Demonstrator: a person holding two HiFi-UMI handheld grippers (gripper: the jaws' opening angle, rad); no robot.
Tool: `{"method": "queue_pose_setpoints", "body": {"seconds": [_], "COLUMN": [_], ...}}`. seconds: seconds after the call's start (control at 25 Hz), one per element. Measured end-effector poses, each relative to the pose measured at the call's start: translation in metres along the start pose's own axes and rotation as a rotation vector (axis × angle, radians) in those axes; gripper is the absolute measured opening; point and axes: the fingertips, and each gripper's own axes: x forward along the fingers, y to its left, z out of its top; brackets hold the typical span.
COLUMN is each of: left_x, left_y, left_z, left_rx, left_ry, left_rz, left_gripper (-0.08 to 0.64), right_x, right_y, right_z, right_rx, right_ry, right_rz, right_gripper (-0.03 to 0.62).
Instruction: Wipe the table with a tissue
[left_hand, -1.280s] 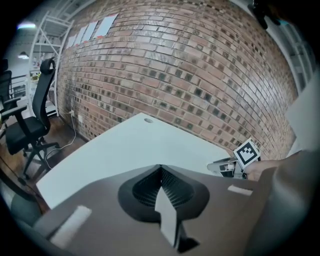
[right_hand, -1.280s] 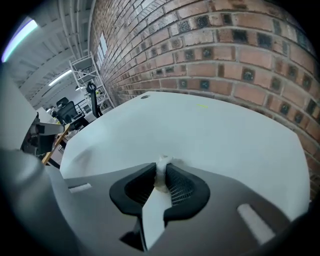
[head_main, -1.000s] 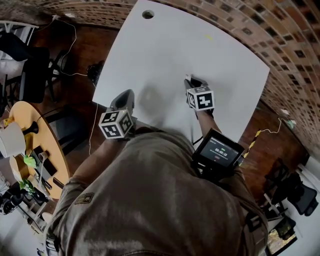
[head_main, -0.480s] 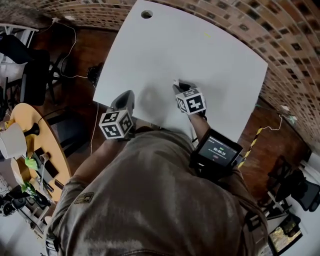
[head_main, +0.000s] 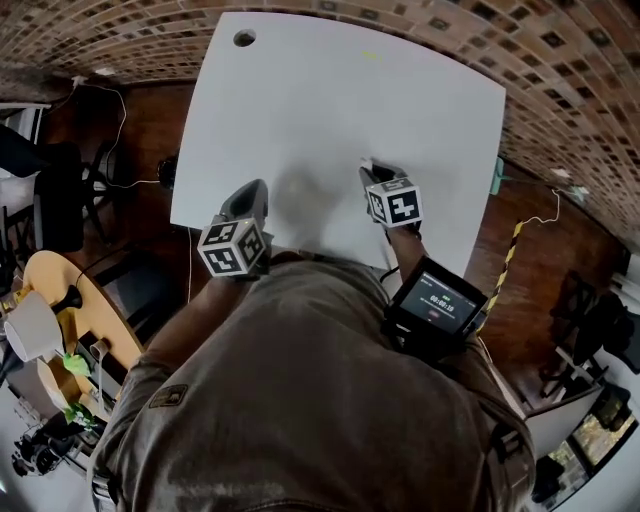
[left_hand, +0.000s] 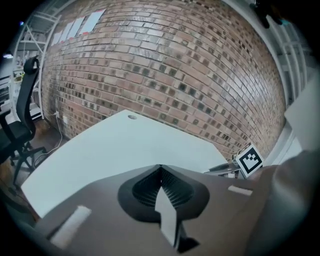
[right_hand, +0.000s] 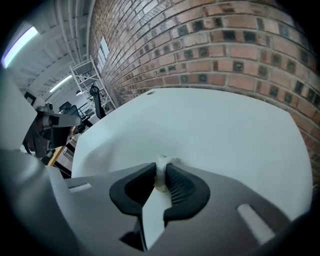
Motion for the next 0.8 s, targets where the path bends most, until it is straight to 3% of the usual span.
{"method": "queue_pose_setpoints", "body": {"seconds": [0.16,0.32,0.8], "left_x": [0.006,0.001,-0.013], "left_y": [-0.006,-0.002,0.015], "left_z": [0.001,0.002,-0.002], "left_rx": [0.016,0.022,0.009], "left_ry": [0.009,0.006,-0.005], "left_rz": [-0.021,-0.025,-0.003], "left_gripper": [0.002,0.002,0.002], "right_x": [-0.012,-0.013,0.008], "right_y": [-0.021,-0.015,0.068], "right_z": [-0.010,-0.010,-0.012], "right_rx": [0.049,0.044,-0.078], "right_ry": [-0.008,-0.008,0.022], "right_rz": [-0.055,-0.073,0.065], "right_gripper": [0.072,0.072,0.072]}}
